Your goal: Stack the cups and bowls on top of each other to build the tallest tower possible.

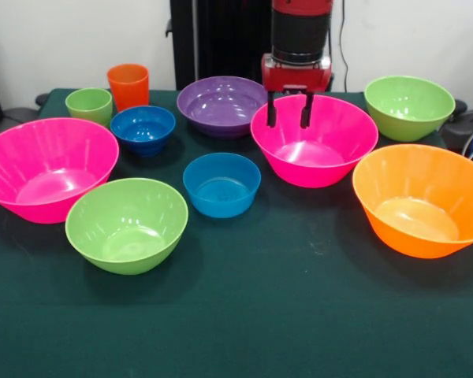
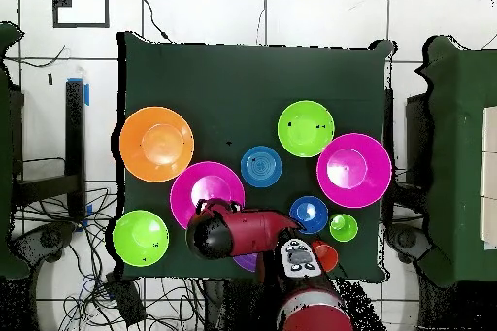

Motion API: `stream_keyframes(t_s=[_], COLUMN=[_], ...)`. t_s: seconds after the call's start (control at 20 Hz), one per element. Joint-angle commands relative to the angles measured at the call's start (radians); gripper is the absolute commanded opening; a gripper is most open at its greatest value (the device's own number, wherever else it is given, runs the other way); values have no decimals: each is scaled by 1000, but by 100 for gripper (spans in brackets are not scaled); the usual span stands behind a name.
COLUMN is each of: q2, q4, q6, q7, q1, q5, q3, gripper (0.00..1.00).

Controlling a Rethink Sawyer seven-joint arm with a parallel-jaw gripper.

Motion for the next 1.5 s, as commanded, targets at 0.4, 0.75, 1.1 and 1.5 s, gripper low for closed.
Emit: stream_keyframes(t_s=[0.4,0.75,1.1,1.5], q2=[-145,-129,-79,2], q4=[83,68,49,-6], q6=[260,255,175,113], q7=[-64,-78,-35,-14], q1=[-114,-148,-139,-141], q5=[-43,-84,-131,-201], q3=[209,217,204,188], gripper=[100,100,100,100])
